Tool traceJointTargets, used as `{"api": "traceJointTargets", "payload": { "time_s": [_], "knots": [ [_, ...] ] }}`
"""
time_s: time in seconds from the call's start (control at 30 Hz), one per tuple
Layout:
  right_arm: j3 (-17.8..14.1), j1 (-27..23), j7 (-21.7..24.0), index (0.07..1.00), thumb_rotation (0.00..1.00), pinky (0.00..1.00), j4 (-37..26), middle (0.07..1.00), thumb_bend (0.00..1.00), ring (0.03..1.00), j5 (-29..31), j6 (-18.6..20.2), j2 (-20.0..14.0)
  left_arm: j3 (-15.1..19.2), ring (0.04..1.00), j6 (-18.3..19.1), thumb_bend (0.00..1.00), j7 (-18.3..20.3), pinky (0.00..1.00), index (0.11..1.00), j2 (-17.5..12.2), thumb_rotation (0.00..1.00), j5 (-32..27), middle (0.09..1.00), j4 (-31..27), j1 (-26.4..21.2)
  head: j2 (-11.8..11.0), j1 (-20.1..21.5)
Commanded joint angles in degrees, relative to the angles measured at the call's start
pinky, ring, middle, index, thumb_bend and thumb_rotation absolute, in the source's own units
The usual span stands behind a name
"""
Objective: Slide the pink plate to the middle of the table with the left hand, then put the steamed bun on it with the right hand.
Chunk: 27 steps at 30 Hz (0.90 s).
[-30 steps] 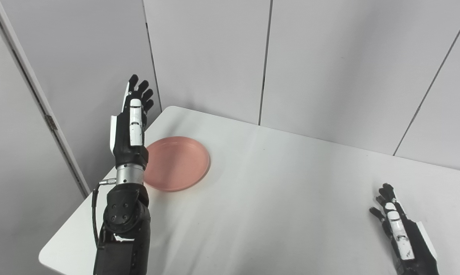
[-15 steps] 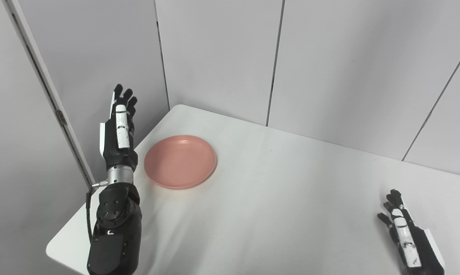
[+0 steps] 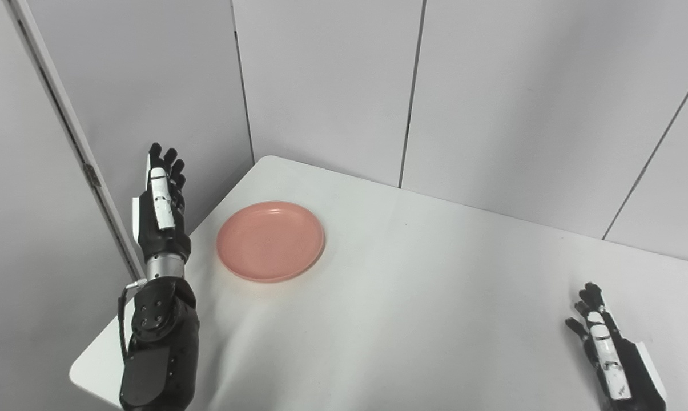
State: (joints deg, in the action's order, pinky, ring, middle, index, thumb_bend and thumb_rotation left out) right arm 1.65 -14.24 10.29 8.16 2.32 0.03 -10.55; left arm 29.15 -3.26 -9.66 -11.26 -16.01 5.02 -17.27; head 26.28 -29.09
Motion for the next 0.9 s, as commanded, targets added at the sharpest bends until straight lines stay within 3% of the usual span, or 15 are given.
{"api": "traceJointTargets", "payload": {
  "time_s": [0.0,0.3,0.87],
  "knots": [
    [-0.4,1.5,-0.2,1.000,1.00,1.00,-0.2,1.000,0.04,1.000,-0.3,3.9,-0.7,-0.1,0.949,-1.3,0.47,-0.3,0.99,0.963,-1.7,1.00,-0.3,0.950,-1.1,-1.9,0.1,0.0],
    [-0.4,1.5,-0.4,1.000,1.00,1.00,0.0,1.000,0.03,1.000,-0.8,3.2,-0.9,-0.1,0.943,-2.0,0.46,-0.2,0.96,0.945,-1.9,1.00,-0.9,0.937,2.4,-2.5,0.4,-0.3],
    [-0.4,1.6,-0.3,1.000,1.00,1.00,-0.8,1.000,0.03,1.000,-1.0,4.1,-1.0,-0.7,0.918,1.4,0.46,-2.1,0.94,0.935,-2.0,1.00,-0.9,0.926,8.6,-3.3,0.9,-0.3]
  ]
}}
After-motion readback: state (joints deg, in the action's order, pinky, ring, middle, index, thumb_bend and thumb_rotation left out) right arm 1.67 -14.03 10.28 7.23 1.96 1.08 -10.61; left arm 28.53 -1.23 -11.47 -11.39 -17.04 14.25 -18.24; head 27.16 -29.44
